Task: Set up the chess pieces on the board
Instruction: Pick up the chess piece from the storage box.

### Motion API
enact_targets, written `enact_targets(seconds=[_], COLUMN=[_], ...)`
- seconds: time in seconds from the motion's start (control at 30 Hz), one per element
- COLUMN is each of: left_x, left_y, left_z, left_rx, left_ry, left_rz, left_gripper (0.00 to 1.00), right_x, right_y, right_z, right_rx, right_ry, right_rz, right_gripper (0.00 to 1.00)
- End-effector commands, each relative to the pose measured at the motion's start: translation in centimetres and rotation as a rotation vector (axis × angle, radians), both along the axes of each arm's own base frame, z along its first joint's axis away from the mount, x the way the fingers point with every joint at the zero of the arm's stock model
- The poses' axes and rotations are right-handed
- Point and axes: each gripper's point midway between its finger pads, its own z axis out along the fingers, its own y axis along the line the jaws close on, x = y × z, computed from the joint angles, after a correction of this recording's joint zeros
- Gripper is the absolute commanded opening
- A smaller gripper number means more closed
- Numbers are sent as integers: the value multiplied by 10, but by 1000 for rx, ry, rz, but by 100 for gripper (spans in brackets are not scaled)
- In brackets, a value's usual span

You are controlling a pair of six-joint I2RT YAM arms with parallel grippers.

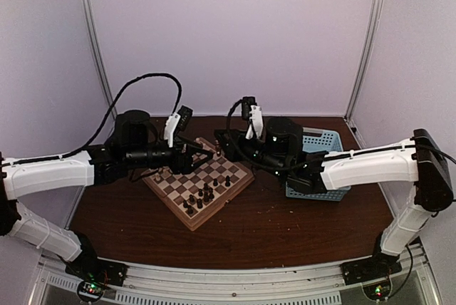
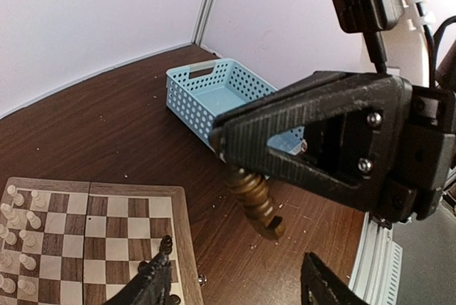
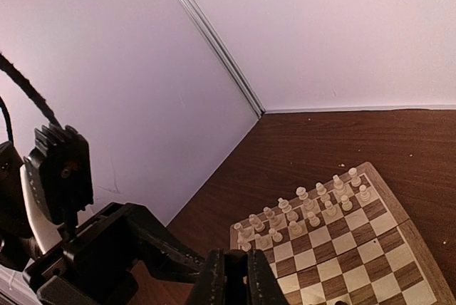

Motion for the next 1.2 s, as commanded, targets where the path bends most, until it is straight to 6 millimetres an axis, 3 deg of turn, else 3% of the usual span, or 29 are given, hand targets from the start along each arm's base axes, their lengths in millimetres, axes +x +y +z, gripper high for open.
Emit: enact_targets(seconds=[0.0, 0.2, 0.6, 0.9, 1.0, 1.07, 1.17], left_x=[8, 9, 2, 1, 1, 1, 2], left_y=[-9, -19, -33, -33, -31, -28, -25], left_z=[22, 17, 16, 16, 14, 12, 7], left_rx=[-44, -51, -55, -52, -43, -32, -4], left_ry=[-69, -50, -29, -40, -40, -46, -66], left_rz=[-5, -37, -132, -138, -131, -122, -111], left_gripper=[60, 51, 43, 20, 14, 12, 12], right_x=[-3, -7, -19, -22, -23, -22, -22], right_y=[10, 16, 10, 7, 7, 4, -3], right_z=[18, 22, 18, 15, 12, 11, 10], right_rx=[72, 76, 80, 83, 68, 50, 14], right_ry=[-34, -64, -114, -113, -107, -105, -109], right_rz=[5, 39, 81, 88, 88, 78, 62], right_gripper=[8, 8, 8, 9, 15, 23, 28])
